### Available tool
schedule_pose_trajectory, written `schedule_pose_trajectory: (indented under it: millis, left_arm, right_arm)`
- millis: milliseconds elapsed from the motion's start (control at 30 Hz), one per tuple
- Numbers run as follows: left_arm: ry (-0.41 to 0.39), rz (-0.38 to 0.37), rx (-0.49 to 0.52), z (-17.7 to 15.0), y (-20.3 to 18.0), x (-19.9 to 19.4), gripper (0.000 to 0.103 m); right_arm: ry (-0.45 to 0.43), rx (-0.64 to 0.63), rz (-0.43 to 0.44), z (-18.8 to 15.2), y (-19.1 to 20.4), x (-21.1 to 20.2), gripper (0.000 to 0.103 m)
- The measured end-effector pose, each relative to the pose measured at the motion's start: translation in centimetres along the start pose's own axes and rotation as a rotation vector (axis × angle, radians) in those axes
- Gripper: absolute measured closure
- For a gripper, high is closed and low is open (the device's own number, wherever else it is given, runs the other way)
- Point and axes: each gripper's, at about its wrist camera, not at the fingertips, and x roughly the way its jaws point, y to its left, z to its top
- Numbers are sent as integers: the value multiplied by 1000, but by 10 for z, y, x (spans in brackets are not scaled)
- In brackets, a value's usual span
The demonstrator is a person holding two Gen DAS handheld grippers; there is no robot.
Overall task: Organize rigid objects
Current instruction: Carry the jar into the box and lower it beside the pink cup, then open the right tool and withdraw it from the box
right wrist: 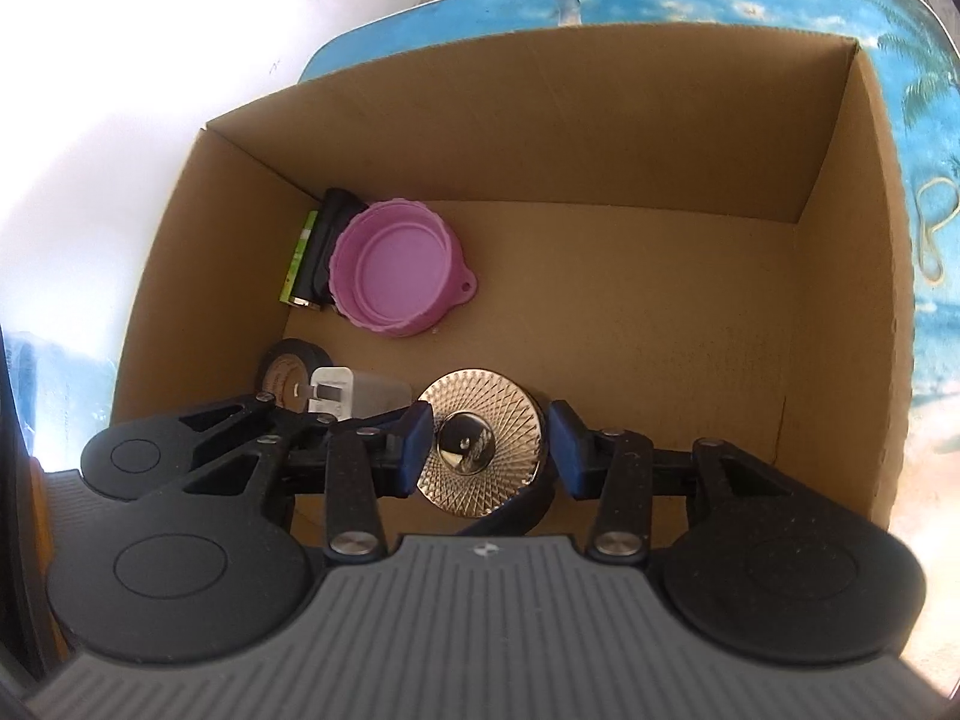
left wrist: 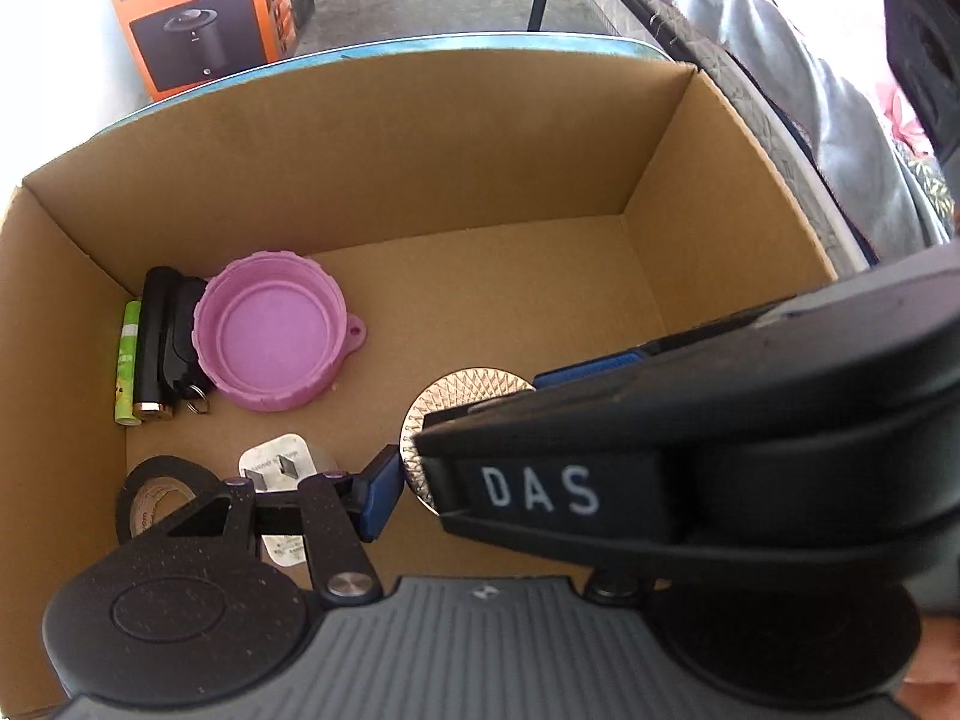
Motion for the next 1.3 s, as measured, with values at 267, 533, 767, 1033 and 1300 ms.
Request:
schedule_pose_trajectory:
  millis: [267,533,767,1033,1300]
  left_arm:
    - [-64,-41,14,-12,1,-22,38]
    - [-303,-145,45,-58,16,-104,30]
    - [-562,-184,68,-129,39,-161,23]
    - [-674,-37,88,-202,54,-165,23]
    - [-603,41,84,-236,63,-124,30]
  right_arm:
    - [-111,38,64,-11,-2,-26,60]
    - [-416,30,180,-74,5,-117,60]
    - [-616,31,260,-162,10,-157,57]
    - [-589,30,279,-218,40,-114,57]
    - [-515,-121,217,-214,106,-68,57]
